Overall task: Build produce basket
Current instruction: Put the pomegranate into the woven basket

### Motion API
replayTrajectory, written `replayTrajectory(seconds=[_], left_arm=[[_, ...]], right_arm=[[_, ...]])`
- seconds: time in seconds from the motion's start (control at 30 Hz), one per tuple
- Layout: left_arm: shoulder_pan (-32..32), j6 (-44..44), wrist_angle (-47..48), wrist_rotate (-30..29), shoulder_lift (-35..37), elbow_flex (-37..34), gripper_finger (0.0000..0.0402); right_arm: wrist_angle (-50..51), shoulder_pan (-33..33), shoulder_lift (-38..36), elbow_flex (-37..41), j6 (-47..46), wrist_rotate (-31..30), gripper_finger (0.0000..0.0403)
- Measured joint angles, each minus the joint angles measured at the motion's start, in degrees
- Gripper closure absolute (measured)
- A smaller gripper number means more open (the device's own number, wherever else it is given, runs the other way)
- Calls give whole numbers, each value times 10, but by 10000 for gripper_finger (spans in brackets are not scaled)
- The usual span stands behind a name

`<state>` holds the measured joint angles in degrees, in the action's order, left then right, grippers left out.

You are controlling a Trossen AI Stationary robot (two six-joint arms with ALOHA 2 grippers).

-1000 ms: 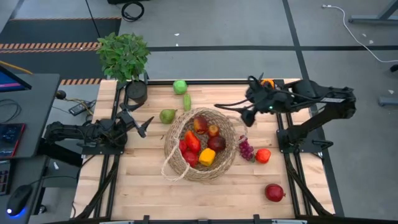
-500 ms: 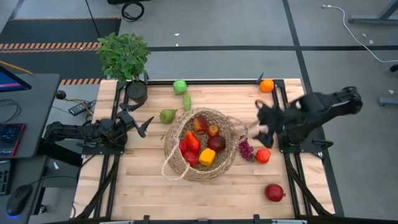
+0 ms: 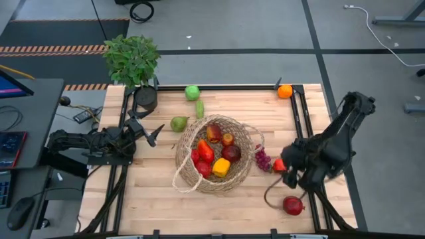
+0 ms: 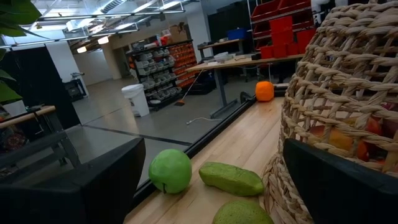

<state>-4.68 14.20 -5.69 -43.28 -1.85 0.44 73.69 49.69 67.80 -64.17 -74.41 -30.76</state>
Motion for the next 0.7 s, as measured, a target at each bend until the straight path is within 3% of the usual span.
replayTrajectory(seconds=[0.13,0.23,0.43,0.57,0.7], left_arm=[[0,0,0,0,0,0,14],[0,0,0,0,0,0,14],[0,0,0,0,0,0,14],[0,0,0,0,0,0,14],[0,0,0,0,0,0,14]], right_arm=[[0,22,63,18,17,-6,47],[-8,24,83,39,-10,27,47],[-83,28,25,127,-60,103,29],[-100,26,-10,139,-45,151,6],[-206,32,-10,139,12,220,8]])
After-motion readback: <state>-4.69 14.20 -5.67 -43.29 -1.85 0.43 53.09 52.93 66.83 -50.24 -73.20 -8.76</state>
